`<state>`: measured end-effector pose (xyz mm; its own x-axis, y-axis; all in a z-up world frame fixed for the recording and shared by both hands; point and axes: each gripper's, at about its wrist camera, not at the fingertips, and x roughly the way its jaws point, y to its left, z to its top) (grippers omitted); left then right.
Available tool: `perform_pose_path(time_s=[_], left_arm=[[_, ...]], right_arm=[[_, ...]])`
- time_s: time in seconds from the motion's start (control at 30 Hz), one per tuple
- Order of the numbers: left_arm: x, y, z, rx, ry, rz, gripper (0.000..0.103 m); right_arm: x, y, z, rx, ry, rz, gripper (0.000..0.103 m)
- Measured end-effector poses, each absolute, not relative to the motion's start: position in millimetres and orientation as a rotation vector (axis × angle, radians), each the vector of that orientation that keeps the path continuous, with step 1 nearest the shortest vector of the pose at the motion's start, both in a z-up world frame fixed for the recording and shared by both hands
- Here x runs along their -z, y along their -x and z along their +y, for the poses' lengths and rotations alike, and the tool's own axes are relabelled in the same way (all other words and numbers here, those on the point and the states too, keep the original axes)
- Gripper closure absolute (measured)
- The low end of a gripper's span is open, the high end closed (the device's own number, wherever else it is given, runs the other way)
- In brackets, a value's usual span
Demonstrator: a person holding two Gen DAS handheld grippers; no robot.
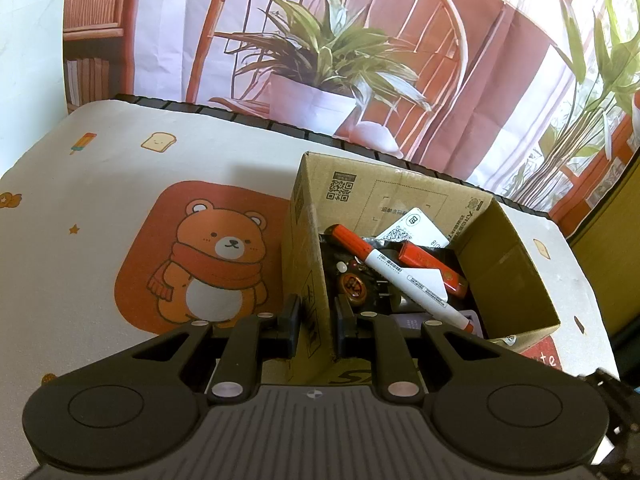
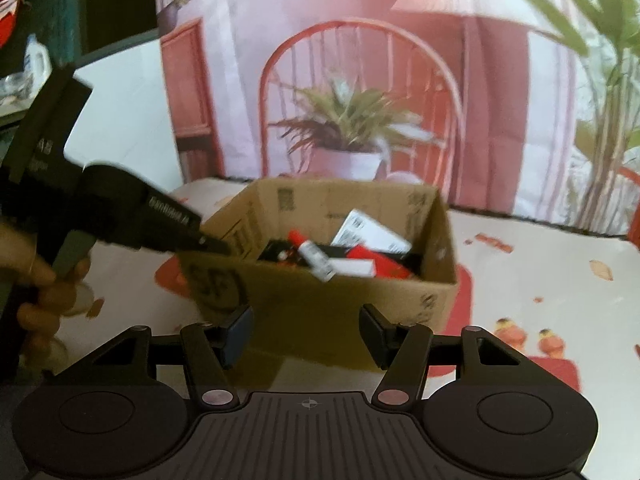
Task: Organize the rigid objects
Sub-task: 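Move the right gripper back down to the dark red tube beside the box, then close the right gripper on the dark red cylindrical tube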
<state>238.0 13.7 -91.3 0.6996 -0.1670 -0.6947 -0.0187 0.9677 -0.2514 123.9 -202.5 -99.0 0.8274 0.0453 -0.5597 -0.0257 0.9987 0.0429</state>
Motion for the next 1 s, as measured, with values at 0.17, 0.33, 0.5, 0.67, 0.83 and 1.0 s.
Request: perform_pose_path(time_s=[0.17,0.33,0.5,0.67,0.83,1.0], left_arm=[[91,-238,14,0.084,0.247,0.794,0.084],[91,-238,14,0.085,0.248,0.794,0.084],[91,-238,14,0.084,0.248,0.793,0.084],[92,-238,14,0.085,0.247,0.793,0.084],[92,-238,14,0.085,0.247,0.793,0.084],[92,-238,14,0.086,0.247,0.793,0.084]], right_arm=[[118,-138,-191,-0.166,-0.055,0.682,0.065],[134,-148,-185,-0.227,-0.07,0.742,0.077],[142,-152,-185,-0.255,-0.112,0.772,0.079],[145,-153,-181,-0.295,-0.116,0.79,0.08],[151,-155,-180,-0.302,-0.119,0.829,0.08],[154,-155,-182,-0.269,-0.112,0.849,0.082]])
